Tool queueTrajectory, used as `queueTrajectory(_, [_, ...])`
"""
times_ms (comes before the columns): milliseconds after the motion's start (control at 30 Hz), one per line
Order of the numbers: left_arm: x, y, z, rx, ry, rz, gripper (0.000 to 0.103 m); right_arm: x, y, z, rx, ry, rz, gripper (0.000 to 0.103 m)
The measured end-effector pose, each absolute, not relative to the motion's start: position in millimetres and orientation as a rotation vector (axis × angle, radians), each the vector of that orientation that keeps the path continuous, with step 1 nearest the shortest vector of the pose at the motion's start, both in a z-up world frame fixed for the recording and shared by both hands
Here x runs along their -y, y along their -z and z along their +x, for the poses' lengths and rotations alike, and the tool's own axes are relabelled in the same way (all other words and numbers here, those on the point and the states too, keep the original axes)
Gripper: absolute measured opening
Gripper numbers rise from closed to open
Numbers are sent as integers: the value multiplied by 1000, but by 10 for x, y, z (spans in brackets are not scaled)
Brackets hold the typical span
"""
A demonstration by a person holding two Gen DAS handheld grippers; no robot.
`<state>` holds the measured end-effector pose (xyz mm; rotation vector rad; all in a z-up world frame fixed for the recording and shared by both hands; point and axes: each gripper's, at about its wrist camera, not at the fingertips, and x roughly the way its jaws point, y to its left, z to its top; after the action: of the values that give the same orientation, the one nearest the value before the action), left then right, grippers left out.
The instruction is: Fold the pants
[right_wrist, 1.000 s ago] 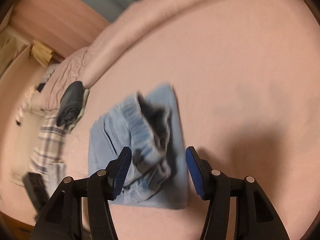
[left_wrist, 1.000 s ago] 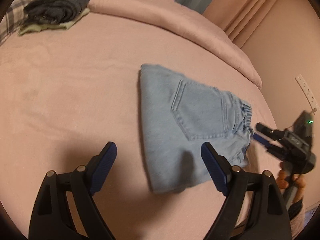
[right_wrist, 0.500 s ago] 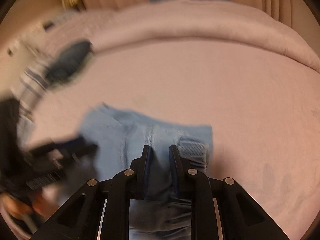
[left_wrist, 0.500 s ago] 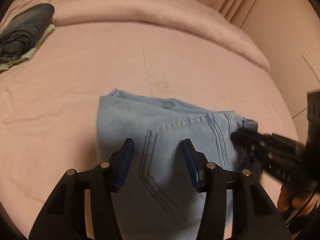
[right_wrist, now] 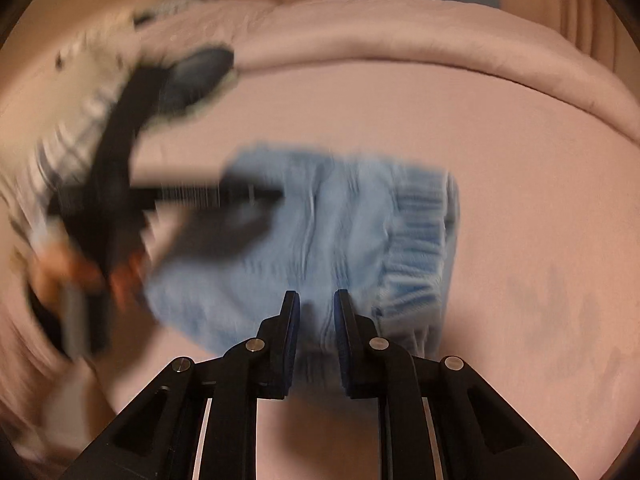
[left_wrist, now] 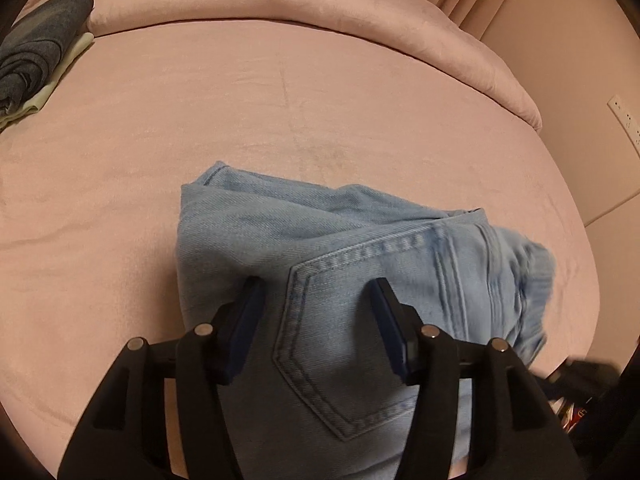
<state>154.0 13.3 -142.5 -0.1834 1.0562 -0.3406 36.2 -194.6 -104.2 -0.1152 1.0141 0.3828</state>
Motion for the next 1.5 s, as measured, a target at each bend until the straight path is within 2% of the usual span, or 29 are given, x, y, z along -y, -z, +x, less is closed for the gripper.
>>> queueTrajectory(100, [-127, 1428, 1537, -1057, 333, -184, 56, 1902, 1170, 251, -969, -356, -160, 17])
queueTrajectory(233, [-207, 1359, 1400, -1067, 336, -223, 56, 2017, 1103, 323, -988, -379, -42, 17])
queueTrajectory(300, [-307, 1305, 1268, -1050, 345, -244, 58, 2159, 989, 281, -990, -413, 87, 31])
queueTrajectory(367, [-453, 1287, 1113, -1033, 357, -286, 60, 2332, 874, 211, -961, -461, 229, 52])
queueTrajectory(400, [-551, 1294, 1029, -1029, 355, -318, 62, 2456, 829, 160, -942, -476, 300, 54])
queueTrajectory(433, [-636, 1308, 960, -1026, 348, -347, 65, 2576, 805, 122, -927, -477, 356, 55])
queueTrajectory(467, [-734, 1338, 891, -1031, 338, -385, 73, 2669, 802, 108, -922, -472, 393, 55])
queueTrajectory(600, [-1082, 1556, 700, -1075, 350, -626, 74, 3036, 963, 166, -956, -416, 566, 58])
queueTrajectory(733, [-1192, 1686, 632, -1086, 373, -745, 74, 3212, 1264, 219, -1024, -412, 756, 61])
queueTrajectory(867, [-1171, 1717, 650, -1110, 441, -836, 76, 3192, 1371, 219, -1069, -400, 786, 62])
queueTrajectory(1133, [-1041, 1724, 822, -1141, 487, -841, 76, 3152, 1462, 380, -1100, -433, 847, 64])
queueTrajectory(1233, [-1015, 1731, 890, -1148, 500, -841, 76, 3122, 1471, 476, -1105, -444, 866, 71])
queueTrajectory(1300, [-990, 1733, 940, -1152, 505, -837, 76, 3080, 1472, 539, -1108, -444, 863, 71])
queueTrajectory(1500, [-928, 1725, 1033, -1160, 516, -819, 79, 2965, 1462, 708, -1118, -428, 816, 73])
